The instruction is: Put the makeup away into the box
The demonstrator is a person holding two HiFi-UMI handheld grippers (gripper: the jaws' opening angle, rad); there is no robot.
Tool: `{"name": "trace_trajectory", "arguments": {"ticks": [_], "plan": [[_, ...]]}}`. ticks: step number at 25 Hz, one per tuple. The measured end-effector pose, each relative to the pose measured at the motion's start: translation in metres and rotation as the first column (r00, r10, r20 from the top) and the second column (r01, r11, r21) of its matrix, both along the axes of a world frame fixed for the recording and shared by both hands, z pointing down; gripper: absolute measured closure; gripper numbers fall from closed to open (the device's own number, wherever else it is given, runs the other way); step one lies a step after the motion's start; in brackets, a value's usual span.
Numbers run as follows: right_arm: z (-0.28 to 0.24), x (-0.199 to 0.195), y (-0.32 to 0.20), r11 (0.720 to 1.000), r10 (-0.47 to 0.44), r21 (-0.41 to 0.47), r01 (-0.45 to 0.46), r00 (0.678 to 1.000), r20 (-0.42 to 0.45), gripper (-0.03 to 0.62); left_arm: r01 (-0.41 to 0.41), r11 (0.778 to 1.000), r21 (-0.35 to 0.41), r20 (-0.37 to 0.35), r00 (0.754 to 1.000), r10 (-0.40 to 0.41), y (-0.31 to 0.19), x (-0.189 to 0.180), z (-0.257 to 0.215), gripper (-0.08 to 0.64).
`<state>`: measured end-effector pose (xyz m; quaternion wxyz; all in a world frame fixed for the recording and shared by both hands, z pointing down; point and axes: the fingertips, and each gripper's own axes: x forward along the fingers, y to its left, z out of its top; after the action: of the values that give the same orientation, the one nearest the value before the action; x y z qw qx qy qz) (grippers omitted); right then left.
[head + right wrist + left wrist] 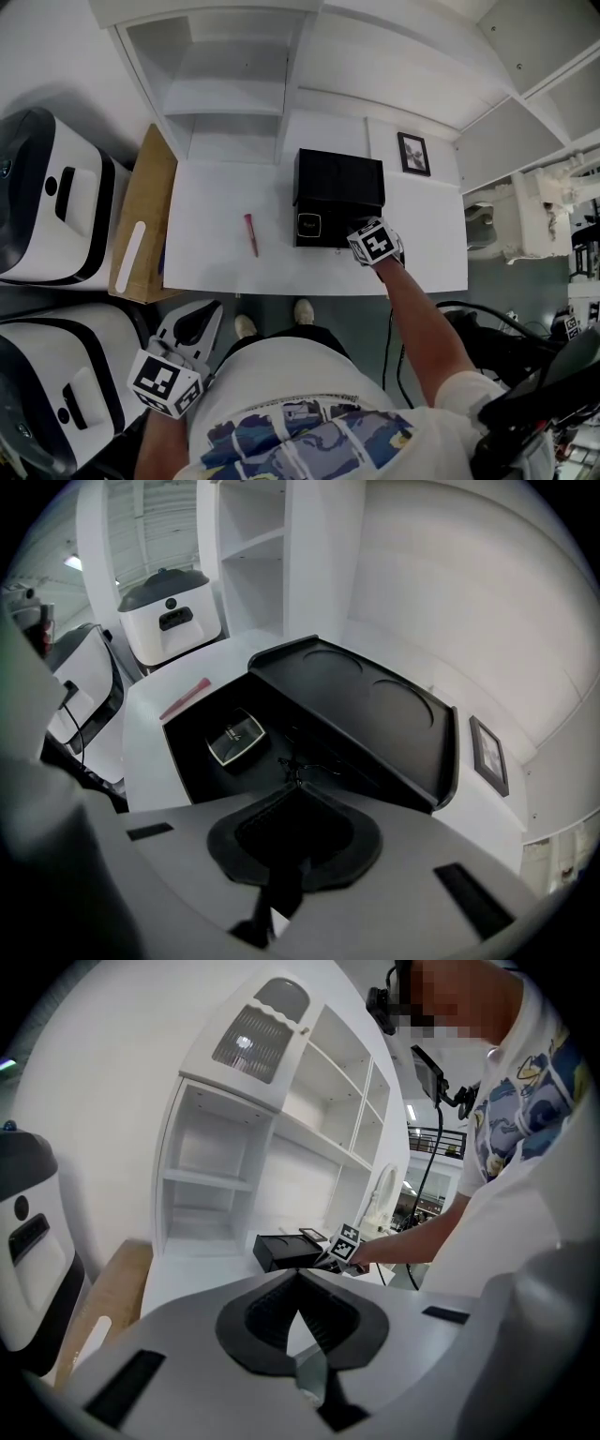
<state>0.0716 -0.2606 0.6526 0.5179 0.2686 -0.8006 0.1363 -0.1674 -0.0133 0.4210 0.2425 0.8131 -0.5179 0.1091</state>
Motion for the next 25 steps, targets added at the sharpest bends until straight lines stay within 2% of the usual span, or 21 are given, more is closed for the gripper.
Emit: {"name": "trace_trajectory", "arguments": {"ticks": [5,13,15,18,25], "plan": [[0.011,-0.006,-0.001,1.000,0.004,-0.022,-0.004,1.000,-0.004,0.561,0.007,1.000,-0.002,0.006,1.000,-0.007,0.002,-0.003,-0.001,0.546],[0.017,-0.011,0.003,0.999,-0.042,-0.030,0.041,0.999,-0.020,0.558,0.009,1.000,0.000,0.006,1.000,-0.009,0.003,-0.002,-0.001,0.546],[0.017,-0.012,0.005,0.998,-0.051,-0.035,0.050,0.999,-0.008,0.542,0.005,1.000,-0.001,0.007,1.000,-0.005,0.004,-0.001,-0.001,0.546],[0.014,-0.011,0.006,0.998,-0.051,-0.035,0.051,0.999,-0.007,0.467,-0.001,1.000,0.002,0.007,1.000,0.001,0.004,0.000,-0.001,0.546],[-0.011,-0.011,0.006,0.999,-0.040,0.010,0.040,0.999,0.031,0.459,-0.022,1.000,0.016,0.004,1.000,0.022,0.006,0.005,-0.003,0.546]]}}
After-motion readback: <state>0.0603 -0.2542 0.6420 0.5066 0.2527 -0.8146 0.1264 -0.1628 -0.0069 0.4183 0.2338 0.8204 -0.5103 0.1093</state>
